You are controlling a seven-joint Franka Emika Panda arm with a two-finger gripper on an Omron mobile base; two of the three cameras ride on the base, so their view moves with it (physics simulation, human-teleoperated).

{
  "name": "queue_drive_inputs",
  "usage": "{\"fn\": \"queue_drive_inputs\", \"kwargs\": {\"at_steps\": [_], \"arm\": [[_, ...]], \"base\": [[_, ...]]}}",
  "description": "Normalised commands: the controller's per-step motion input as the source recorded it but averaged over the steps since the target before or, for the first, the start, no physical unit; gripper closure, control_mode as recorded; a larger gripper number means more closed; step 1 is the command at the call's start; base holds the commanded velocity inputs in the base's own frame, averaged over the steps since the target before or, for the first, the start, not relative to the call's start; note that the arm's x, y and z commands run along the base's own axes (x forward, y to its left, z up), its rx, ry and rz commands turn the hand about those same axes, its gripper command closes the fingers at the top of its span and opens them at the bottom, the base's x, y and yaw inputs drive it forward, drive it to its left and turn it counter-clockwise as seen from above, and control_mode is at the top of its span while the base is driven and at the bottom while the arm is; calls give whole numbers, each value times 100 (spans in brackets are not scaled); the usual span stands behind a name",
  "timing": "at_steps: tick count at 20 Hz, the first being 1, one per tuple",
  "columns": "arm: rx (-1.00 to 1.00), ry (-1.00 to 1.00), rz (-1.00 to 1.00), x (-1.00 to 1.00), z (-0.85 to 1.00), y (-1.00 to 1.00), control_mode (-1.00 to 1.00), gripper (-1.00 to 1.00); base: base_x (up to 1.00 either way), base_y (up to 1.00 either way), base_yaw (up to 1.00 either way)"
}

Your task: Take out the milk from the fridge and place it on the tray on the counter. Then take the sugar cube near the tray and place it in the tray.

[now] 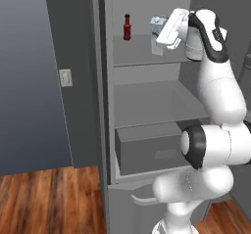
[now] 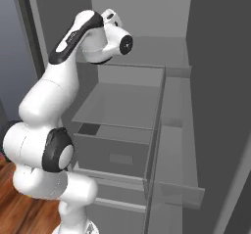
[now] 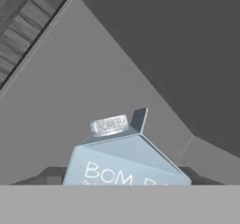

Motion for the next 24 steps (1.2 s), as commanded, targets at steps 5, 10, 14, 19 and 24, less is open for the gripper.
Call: {"fn": "queue_drive_inputs", "kwargs": {"at_steps": [5, 10, 14, 19, 24], "arm": [[-1, 0, -19, -100, 38, 0, -100, 100], [-1, 0, -22, -100, 26, -7, -100, 100], [-1, 0, -23, -100, 13, -9, -100, 100], [0, 0, -23, -100, 1, -2, -100, 100], [2, 4, -17, -100, 0, -18, -100, 100]], "base": [[0, 0, 0], [0, 0, 0], [0, 0, 0], [0, 0, 0], [0, 0, 0]]}}
